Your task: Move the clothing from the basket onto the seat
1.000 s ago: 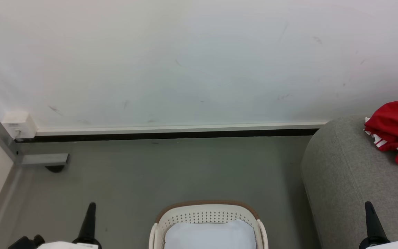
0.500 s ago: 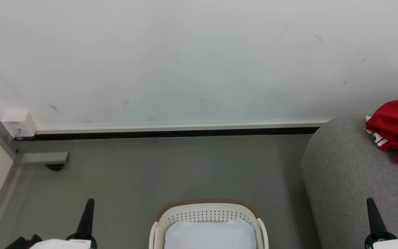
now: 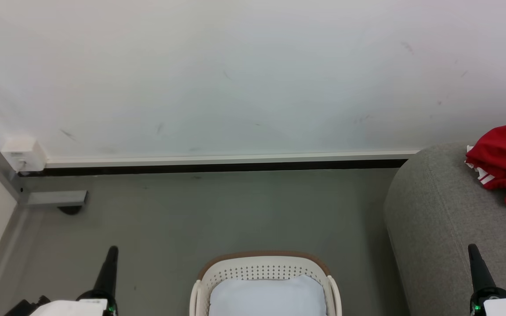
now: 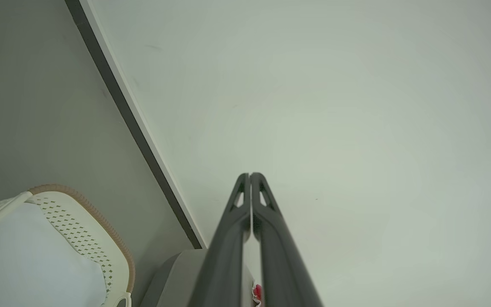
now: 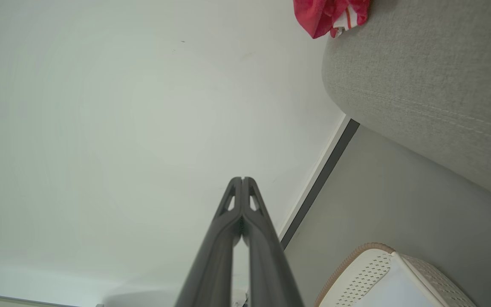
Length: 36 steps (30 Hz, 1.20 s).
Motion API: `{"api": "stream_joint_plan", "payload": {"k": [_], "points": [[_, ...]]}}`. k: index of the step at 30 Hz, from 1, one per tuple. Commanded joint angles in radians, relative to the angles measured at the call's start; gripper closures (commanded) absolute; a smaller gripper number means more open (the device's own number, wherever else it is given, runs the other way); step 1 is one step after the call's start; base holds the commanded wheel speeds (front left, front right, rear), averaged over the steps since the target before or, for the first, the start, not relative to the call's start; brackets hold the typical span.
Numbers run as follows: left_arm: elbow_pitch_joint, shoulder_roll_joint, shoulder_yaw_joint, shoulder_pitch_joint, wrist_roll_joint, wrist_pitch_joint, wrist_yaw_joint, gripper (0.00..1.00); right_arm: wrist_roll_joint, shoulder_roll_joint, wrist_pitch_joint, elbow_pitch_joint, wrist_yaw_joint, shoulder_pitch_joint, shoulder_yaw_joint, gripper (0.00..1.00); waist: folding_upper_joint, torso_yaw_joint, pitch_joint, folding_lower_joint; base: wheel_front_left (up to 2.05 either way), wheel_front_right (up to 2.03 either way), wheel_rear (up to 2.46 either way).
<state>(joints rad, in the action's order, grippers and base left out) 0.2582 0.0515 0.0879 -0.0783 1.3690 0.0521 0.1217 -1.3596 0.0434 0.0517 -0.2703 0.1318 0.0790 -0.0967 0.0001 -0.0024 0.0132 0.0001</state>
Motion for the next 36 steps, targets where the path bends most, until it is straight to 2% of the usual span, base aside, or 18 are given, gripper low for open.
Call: {"api": "stream_joint_plan", "payload": {"k": [1, 30, 36], "points": [[-0.006, 0.004, 0.006, -0.017, 0.025, 0.007, 0.004, 1.00, -0.022, 0.010, 0.007, 0.009, -0.001, 0.016, -0.003, 1.00, -0.0001, 0.000, -0.001, -0.0001, 0.00, 0.00, 0.00], [-0.014, 0.000, 0.028, -0.034, 0.234, 0.062, 0.011, 1.00, -0.245, 0.010, 0.063, 0.028, -0.002, 0.035, -0.019, 1.00, -0.0001, 0.002, -0.015, -0.0001, 0.00, 0.00, 0.00], [-0.015, 0.000, 0.029, -0.035, 0.250, 0.066, 0.011, 1.00, -0.254, 0.010, 0.066, 0.029, -0.002, 0.036, -0.020, 1.00, -0.0001, 0.002, -0.016, -0.0001, 0.00, 0.00, 0.00]]}}
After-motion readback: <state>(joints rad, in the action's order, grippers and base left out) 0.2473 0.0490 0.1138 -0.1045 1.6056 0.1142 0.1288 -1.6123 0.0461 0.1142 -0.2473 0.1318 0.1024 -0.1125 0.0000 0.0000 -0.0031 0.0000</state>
